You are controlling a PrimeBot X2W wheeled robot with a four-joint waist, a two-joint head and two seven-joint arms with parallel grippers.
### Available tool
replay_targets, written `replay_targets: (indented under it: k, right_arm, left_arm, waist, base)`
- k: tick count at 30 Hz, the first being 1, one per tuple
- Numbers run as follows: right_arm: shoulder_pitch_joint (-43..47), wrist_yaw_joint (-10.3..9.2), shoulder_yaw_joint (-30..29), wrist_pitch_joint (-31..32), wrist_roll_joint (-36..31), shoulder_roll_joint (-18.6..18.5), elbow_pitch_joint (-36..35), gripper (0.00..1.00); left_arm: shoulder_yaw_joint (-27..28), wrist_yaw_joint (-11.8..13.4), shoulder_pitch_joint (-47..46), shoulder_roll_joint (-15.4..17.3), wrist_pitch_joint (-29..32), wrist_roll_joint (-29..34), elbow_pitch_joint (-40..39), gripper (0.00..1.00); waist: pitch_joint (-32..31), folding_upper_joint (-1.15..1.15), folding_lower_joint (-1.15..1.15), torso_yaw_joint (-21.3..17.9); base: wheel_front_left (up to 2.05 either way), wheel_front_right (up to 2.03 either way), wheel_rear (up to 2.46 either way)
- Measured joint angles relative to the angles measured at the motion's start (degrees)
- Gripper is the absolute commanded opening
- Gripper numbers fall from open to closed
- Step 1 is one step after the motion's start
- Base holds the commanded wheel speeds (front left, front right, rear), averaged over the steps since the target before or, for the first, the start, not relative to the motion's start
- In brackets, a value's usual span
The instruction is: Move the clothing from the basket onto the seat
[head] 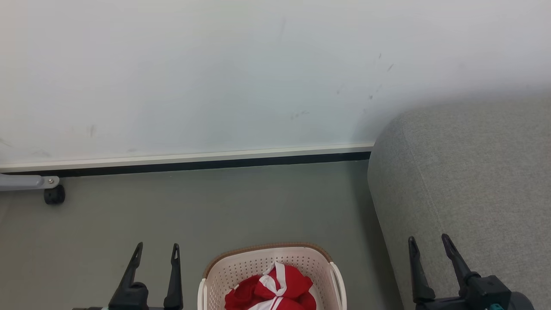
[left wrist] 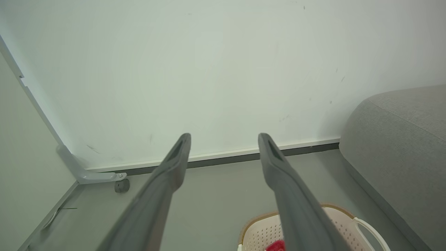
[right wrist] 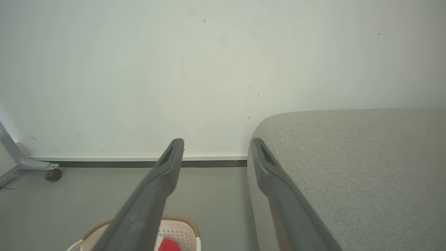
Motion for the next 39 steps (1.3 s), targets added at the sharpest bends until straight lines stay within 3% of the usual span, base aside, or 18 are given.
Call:
replay_targets:
  k: [22, 39]
  right_arm:
    - [0.99, 0.08, -1.41, 0.00, -0.33, 0.05, -1.58, 1.00]
    - [-4.64, 0.09, -4.76, -0.01, -1.80, -1.49, -7.53, 1.00]
  left_arm:
    - [0.34, -0.82, 0.30, -0.16, 0.00, 0.02, -0.46, 1.00]
    - [-4.37, -3.67, -7.76, -1.24, 0.00, 1.37, 3.20, 1.00]
  waist:
    - [1.95, 0.00, 0.00, 0.12]
    - [13.99, 0.01, 0.01, -0.57]
  base:
    - [0.00, 0.00, 0.00]
    - [0.00, 0.00, 0.00]
